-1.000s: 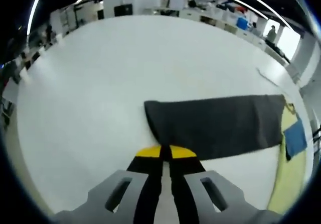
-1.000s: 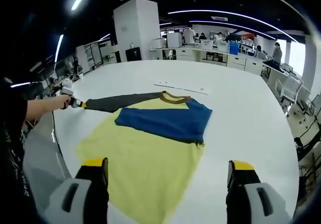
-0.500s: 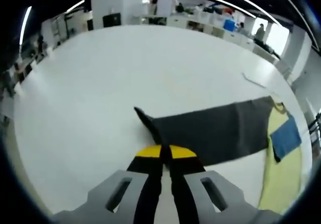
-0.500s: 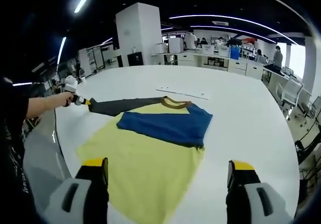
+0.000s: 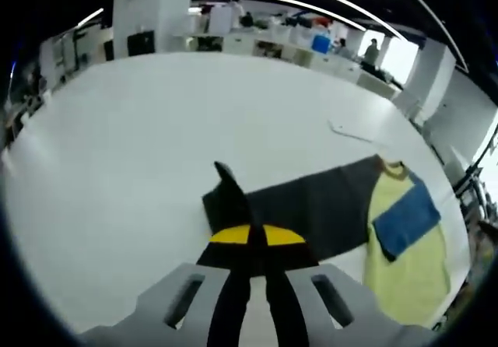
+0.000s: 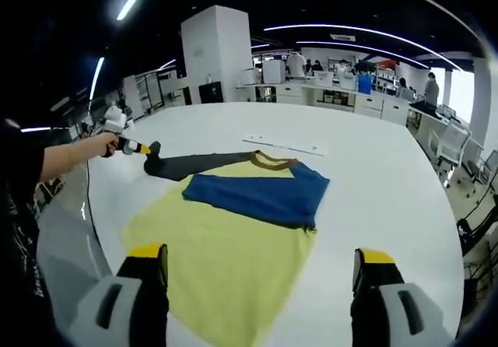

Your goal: Fold the garment on the visible template until the final outline fits inside the template.

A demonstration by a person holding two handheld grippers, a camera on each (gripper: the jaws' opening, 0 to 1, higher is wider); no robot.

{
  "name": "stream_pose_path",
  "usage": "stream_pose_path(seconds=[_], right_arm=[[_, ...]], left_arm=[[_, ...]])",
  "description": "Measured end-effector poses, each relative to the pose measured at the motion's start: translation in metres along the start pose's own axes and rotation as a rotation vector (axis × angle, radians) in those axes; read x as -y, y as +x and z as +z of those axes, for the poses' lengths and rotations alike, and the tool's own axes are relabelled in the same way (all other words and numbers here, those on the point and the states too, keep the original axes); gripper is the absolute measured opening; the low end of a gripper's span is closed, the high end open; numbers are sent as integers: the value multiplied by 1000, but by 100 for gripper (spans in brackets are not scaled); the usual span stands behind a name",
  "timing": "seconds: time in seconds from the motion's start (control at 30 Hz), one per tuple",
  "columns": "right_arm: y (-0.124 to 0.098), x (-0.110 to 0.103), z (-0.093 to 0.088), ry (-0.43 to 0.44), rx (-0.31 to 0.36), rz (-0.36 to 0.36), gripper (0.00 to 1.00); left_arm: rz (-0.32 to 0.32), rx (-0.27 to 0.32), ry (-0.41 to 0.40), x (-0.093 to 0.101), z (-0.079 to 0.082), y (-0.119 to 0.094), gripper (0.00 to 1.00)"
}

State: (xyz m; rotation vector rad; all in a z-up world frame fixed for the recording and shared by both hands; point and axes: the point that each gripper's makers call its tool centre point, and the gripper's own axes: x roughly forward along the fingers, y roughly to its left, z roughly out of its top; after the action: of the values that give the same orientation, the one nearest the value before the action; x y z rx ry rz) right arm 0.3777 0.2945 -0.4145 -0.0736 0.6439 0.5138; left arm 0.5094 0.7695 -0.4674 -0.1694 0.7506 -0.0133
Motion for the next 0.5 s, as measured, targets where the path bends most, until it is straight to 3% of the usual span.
stream_pose_path(seconds=[0.5], right_arm=[[1,-7,-4,18,3,36,100]], left_arm=[[-116,34,17,71,26,8,1]])
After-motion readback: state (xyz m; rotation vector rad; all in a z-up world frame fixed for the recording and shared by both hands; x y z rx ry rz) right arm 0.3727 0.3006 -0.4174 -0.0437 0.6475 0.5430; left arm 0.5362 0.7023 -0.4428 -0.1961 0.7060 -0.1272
